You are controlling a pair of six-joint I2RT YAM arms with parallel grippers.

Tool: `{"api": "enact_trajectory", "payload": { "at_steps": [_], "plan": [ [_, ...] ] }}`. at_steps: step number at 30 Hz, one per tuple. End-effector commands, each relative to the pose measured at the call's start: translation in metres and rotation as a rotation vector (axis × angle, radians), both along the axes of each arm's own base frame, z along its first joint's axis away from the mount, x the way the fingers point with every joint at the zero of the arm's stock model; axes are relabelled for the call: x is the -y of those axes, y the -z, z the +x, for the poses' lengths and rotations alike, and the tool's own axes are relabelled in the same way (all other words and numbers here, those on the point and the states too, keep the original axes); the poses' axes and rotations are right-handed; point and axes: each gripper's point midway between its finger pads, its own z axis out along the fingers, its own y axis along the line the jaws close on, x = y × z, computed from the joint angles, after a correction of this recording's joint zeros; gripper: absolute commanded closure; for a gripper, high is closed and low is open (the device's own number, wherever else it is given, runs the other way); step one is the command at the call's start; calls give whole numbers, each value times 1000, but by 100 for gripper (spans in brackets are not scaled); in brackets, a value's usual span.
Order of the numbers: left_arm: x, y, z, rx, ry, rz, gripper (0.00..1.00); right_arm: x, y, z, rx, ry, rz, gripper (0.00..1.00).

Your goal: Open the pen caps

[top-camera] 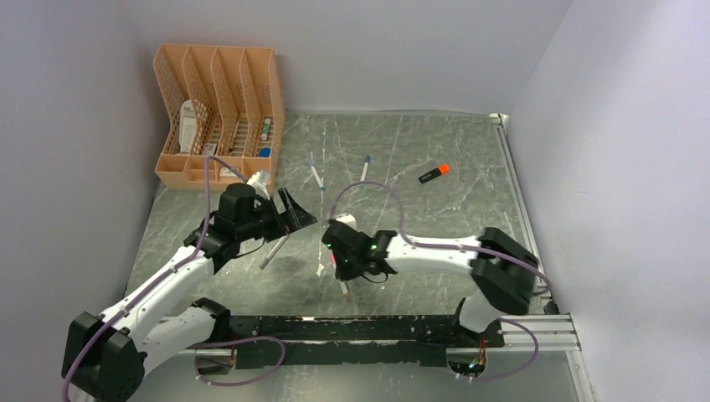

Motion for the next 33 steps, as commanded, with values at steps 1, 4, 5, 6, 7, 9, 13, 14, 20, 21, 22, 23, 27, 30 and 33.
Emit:
{"api": "enact_trajectory", "payload": {
  "at_steps": [1, 4, 5, 6, 7, 9, 13, 14, 20, 21, 22, 23, 27, 30, 33],
  "plan": [
    [30, -18, -6, 23, 102, -193, 1, -27, -77, 2, 108, -71, 315, 100],
    [44, -20, -9, 14, 131, -233, 1, -28, -104, 0, 130, -74, 441, 100],
    [49, -20, -10, 12, 142, -237, 1, -28, -111, 0, 136, -76, 468, 100],
    [54, -20, -11, 12, 152, -241, 2, -28, -117, 0, 142, -82, 486, 100],
    [59, -22, -11, 15, 158, -246, 2, -29, -122, 0, 146, -87, 500, 100],
    [68, -22, -12, 10, 173, -250, 2, -28, -128, 2, 151, -86, 508, 100],
    [80, -22, -15, 3, 194, -251, 5, -24, -134, 10, 168, -64, 514, 100],
    [81, -23, -15, 4, 196, -252, 5, -22, -135, 12, 171, -55, 515, 100],
    [83, -23, -20, -2, 187, -265, 13, -8, -132, 27, 175, 10, 500, 100],
    [84, -23, -20, -4, 185, -267, 15, -6, -131, 30, 174, 16, 495, 100],
    [84, -22, -21, -7, 183, -270, 18, -5, -130, 31, 172, 21, 491, 100],
    [83, -22, -21, -6, 179, -272, 22, -4, -129, 32, 169, 24, 488, 100],
    [84, -18, -21, -15, 172, -277, 30, -3, -127, 33, 164, 27, 492, 100],
    [85, -14, -20, -22, 168, -266, 36, -5, -126, 31, 155, 17, 501, 100],
    [85, -11, -18, -26, 161, -260, 39, -6, -125, 29, 146, 7, 505, 100]
  ]
}}
